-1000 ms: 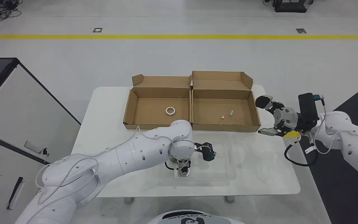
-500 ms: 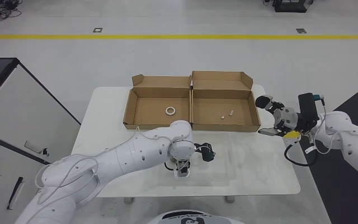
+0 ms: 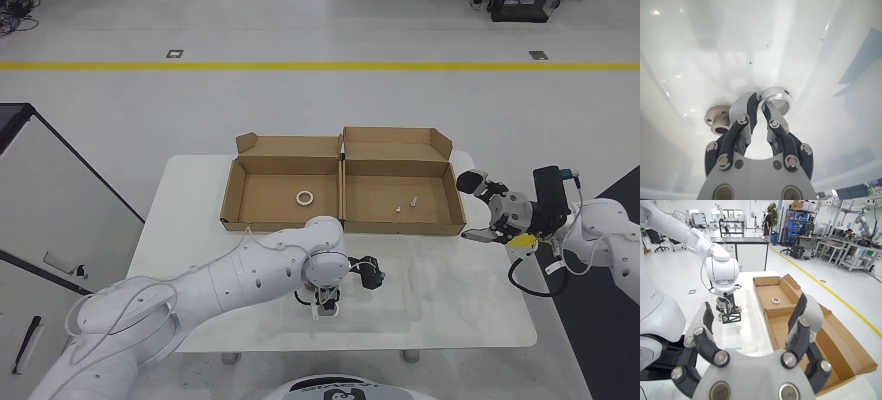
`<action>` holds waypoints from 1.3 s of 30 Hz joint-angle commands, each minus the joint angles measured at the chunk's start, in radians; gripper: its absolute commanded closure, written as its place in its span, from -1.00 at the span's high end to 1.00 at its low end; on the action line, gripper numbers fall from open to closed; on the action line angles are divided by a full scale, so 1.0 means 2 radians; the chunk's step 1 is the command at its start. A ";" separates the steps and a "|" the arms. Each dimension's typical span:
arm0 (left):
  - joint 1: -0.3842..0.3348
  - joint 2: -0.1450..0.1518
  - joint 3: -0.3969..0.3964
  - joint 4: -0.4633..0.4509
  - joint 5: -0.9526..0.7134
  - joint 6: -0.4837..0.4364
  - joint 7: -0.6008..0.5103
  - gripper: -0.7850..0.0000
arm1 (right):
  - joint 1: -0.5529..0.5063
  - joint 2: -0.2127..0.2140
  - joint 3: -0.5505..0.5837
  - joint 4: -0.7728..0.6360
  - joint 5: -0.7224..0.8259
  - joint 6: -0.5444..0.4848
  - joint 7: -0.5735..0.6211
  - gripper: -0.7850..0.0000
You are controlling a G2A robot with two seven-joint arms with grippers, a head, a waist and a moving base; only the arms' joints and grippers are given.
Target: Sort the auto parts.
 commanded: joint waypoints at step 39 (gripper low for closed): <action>-0.018 -0.004 0.000 -0.006 -0.020 0.011 -0.011 -1.00 | 0.000 0.000 0.000 0.000 0.000 0.000 -0.001 1.00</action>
